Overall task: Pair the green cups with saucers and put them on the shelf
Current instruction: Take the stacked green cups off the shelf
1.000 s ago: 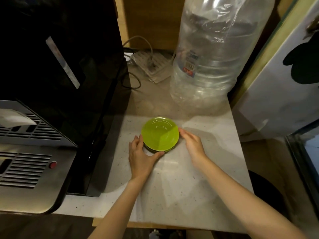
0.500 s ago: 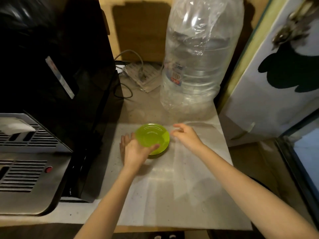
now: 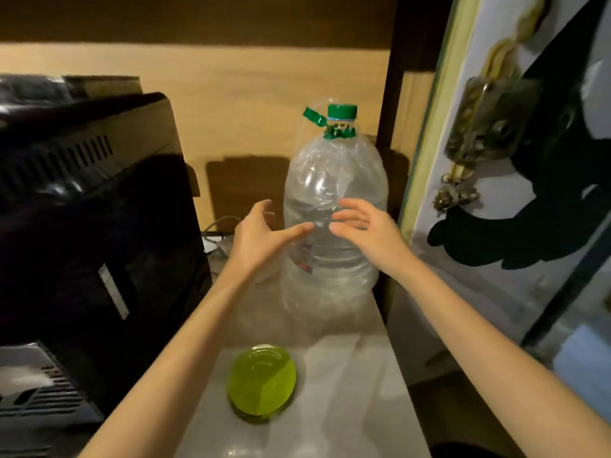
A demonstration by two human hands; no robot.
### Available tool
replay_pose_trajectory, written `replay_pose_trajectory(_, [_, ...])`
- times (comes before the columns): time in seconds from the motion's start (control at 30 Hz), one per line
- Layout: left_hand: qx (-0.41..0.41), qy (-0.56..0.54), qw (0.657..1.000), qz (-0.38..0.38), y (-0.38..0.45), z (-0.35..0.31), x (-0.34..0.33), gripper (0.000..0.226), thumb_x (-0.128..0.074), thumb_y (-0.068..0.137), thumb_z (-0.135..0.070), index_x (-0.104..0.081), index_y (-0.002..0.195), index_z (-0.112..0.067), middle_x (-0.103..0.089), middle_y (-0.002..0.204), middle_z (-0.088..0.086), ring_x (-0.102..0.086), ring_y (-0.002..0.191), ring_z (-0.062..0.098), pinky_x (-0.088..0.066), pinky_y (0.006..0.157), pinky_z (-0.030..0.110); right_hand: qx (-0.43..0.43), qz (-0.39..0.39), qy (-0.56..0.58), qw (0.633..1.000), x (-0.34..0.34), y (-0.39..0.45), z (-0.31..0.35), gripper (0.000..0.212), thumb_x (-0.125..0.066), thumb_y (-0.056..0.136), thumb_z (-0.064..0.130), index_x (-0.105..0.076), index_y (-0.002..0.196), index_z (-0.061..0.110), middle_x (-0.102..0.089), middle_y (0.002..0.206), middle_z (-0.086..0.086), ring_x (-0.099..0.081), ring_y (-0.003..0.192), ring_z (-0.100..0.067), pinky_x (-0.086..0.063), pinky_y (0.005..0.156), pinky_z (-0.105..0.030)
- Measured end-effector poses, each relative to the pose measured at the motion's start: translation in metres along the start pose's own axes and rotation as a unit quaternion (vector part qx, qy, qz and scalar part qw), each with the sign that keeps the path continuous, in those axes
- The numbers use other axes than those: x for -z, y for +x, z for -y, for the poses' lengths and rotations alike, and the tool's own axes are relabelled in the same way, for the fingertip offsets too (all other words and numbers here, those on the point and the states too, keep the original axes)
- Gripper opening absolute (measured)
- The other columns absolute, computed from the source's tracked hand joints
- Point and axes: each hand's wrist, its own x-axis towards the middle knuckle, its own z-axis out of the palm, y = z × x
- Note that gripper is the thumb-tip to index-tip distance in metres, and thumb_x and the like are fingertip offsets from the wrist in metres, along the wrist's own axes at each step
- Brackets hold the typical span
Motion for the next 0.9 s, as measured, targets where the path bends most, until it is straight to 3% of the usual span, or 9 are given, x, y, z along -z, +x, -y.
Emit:
replay_pose_trajectory(0.1, [-0.058, -0.022, 0.998, -0.024, 0.022, -0.042, 0.009, 0.089, -0.076, 0.062, -0.050, -0.039, 0.135, -0.015, -0.056, 0.130, 0.007, -0.054, 0.107, 0.016, -0.048, 0.095, 0.036, 0.049, -0.049, -0.019, 0.997, 0.026, 0.019, 0.031, 0.054, -0.066, 0.082, 0.022, -0.045, 0.132, 0.016, -0.061, 0.118, -0.004, -0.058, 0.097, -0.008, -0.045, 0.077, -0.013])
replay_pose_trajectory(0.2, [-0.117, -0.056, 0.991, -0.024, 0.044, -0.087, 0.021, 0.082, -0.075, 0.066, -0.044, -0.041, 0.135, -0.015, -0.055, 0.131, 0.008, -0.054, 0.112, 0.018, -0.046, 0.090, 0.029, 0.105, -0.088, -0.042, 0.990, 0.050, 0.035, 0.068, 0.056, -0.066, 0.082, 0.025, -0.044, 0.132, 0.018, -0.060, 0.111, 0.003, -0.057, 0.091, 0.001, -0.045, 0.079, -0.014])
replay_pose_trajectory(0.4, [-0.231, -0.063, 0.971, -0.029, 0.077, -0.170, 0.040, 0.078, -0.073, 0.068, -0.043, -0.041, 0.134, -0.016, -0.053, 0.131, 0.006, -0.051, 0.110, 0.013, -0.045, 0.087, 0.027, 0.190, -0.149, -0.076, 0.967, 0.092, 0.066, 0.131, 0.053, -0.062, 0.084, 0.028, -0.042, 0.133, 0.019, -0.061, 0.114, 0.001, -0.058, 0.106, -0.014, -0.044, 0.084, -0.019])
replay_pose_trajectory(0.57, [-0.308, -0.028, 0.949, -0.058, 0.098, -0.221, 0.055, 0.076, -0.071, 0.068, -0.048, -0.043, 0.132, -0.018, -0.055, 0.128, 0.004, -0.052, 0.104, 0.010, -0.044, 0.082, 0.023, 0.236, -0.163, -0.115, 0.951, 0.120, 0.087, 0.170, 0.055, -0.059, 0.086, 0.029, -0.038, 0.136, 0.020, -0.058, 0.124, -0.002, -0.054, 0.104, -0.011, -0.040, 0.072, -0.011])
replay_pose_trajectory(0.73, [-0.341, -0.012, 0.936, -0.091, 0.128, -0.258, 0.071, 0.075, -0.070, 0.069, -0.049, -0.043, 0.132, -0.016, -0.056, 0.128, 0.005, -0.051, 0.103, 0.010, -0.043, 0.079, 0.023, 0.265, -0.183, -0.141, 0.936, 0.149, 0.115, 0.201, 0.057, -0.060, 0.086, 0.030, -0.037, 0.137, 0.019, -0.058, 0.124, -0.003, -0.055, 0.103, -0.011, -0.040, 0.070, -0.010])
replay_pose_trajectory(0.9, [-0.391, 0.083, 0.905, -0.147, 0.154, -0.287, 0.078, 0.079, -0.064, 0.072, -0.053, -0.039, 0.136, -0.013, -0.053, 0.134, 0.010, -0.050, 0.119, 0.022, -0.043, 0.095, 0.036, 0.284, -0.209, -0.172, 0.920, 0.177, 0.143, 0.230, 0.056, -0.059, 0.086, 0.031, -0.037, 0.136, 0.020, -0.057, 0.123, -0.002, -0.055, 0.104, -0.012, -0.041, 0.075, -0.014])
